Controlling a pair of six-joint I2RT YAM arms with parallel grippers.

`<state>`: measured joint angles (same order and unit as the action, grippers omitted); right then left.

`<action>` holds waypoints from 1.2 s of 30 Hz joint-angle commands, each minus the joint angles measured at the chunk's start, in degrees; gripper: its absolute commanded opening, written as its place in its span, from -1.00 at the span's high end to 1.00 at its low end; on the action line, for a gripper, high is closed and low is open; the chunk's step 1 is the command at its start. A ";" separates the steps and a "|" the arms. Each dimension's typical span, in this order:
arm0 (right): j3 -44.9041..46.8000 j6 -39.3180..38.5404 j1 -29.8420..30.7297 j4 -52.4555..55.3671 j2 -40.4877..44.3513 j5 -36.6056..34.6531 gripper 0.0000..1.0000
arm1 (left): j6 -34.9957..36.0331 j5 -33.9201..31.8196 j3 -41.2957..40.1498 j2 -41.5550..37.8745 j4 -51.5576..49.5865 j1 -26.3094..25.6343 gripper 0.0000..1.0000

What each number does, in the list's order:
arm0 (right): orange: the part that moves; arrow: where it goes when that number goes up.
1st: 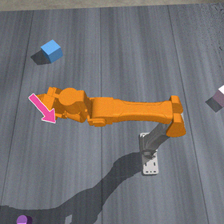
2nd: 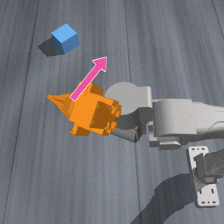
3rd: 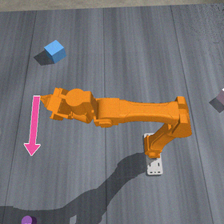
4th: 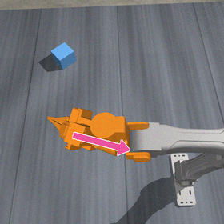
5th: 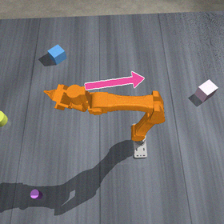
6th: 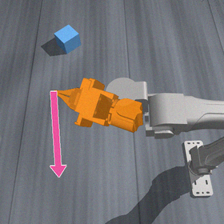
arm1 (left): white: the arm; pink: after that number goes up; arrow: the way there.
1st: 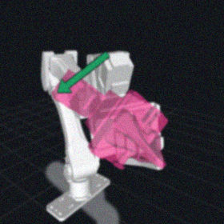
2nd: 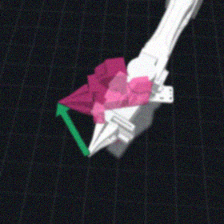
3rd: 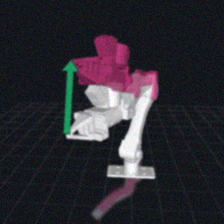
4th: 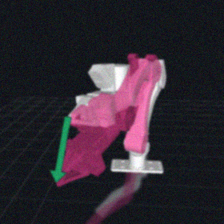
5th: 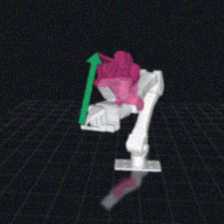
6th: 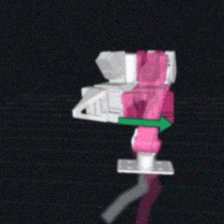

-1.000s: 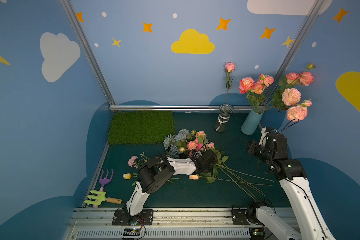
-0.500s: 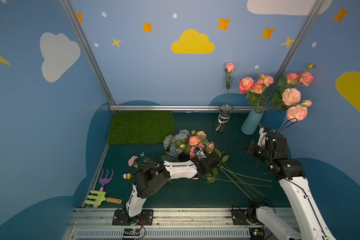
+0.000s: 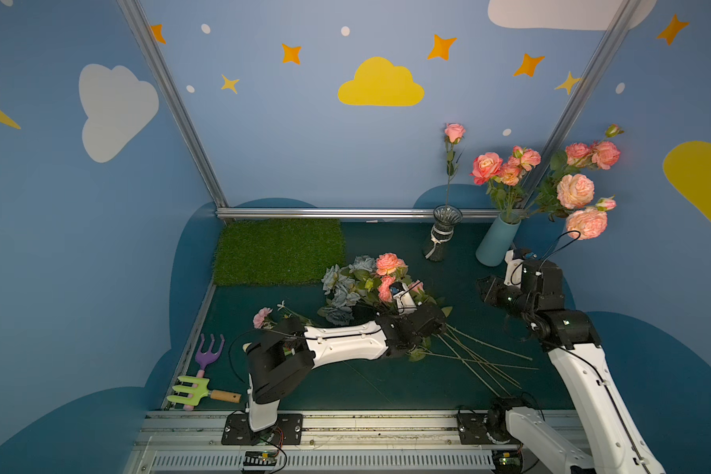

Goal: Place the pink flowers into the vase
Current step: Pick up the flower at the center of the board.

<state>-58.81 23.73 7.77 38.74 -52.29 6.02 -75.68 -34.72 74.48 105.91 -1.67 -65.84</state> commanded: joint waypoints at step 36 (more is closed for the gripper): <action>-16.32 -7.92 22.48 -12.32 -19.80 25.89 0.29 | 38.89 47.25 -0.18 -28.74 -2.61 33.20 0.96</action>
<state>-71.88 18.57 27.99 27.92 -70.48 30.39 -40.47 -0.36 70.35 77.06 -2.52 -34.33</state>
